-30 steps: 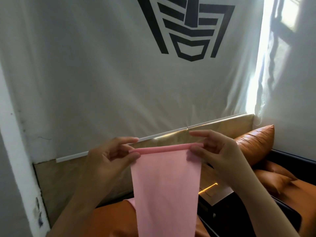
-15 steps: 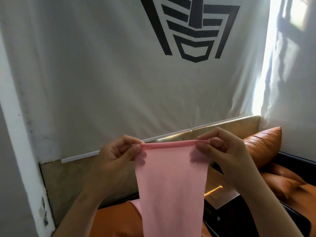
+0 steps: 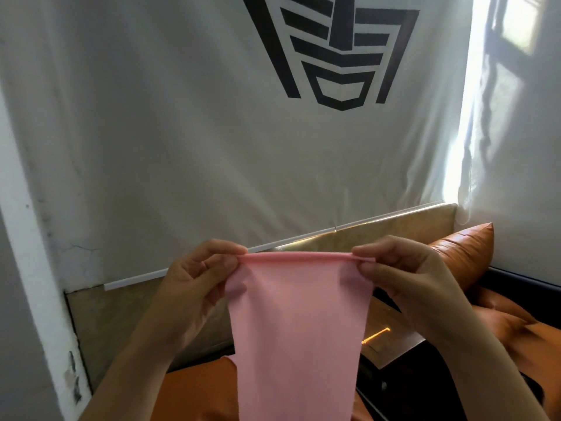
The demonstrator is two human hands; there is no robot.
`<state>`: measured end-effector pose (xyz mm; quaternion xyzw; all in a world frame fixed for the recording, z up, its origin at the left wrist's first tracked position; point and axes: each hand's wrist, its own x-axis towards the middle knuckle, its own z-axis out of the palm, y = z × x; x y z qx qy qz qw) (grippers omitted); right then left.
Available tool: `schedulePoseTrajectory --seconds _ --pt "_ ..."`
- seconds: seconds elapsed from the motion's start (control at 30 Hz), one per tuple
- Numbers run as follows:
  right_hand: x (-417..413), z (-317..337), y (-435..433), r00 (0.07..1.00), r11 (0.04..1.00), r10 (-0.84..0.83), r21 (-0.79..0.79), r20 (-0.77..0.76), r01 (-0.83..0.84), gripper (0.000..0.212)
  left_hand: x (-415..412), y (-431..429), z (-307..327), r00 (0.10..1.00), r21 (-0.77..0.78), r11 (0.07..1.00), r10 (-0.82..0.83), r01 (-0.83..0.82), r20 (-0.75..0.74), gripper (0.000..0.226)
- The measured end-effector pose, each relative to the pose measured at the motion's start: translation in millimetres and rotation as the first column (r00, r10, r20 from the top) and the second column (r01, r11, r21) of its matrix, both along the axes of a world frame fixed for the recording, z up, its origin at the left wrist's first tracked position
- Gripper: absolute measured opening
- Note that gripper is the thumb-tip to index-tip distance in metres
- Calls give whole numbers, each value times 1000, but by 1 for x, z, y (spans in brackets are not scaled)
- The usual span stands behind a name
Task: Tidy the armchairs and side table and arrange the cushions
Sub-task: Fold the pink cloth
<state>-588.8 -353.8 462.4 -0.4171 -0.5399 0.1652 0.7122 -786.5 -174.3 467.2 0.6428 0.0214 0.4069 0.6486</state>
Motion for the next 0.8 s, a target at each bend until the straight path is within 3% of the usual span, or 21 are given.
schedulePoseTrajectory --seconds 0.1,0.23,0.37,0.53,0.7,0.8 --pt "-4 2 -6 995 998 -68 6 76 67 38 1 3 -1 1000 -21 1000 -19 19 8 51" --pt "-9 3 -5 966 978 -210 14 151 210 13 2 3 -2 998 41 998 55 -55 9 48" --pt "-9 1 -2 946 964 -259 -3 195 265 26 5 -1 -1 972 234 951 224 -202 -71 10" --pt "-6 -4 1 930 954 -289 -11 227 299 30 2 3 -1 966 355 911 251 -211 -70 29" --pt "-7 -7 10 913 947 -309 1 265 321 22 -1 8 -4 947 463 854 309 -238 -84 26" --pt "-12 -9 16 943 965 -262 50 208 257 20 -3 12 -5 947 492 837 313 -239 -73 23"
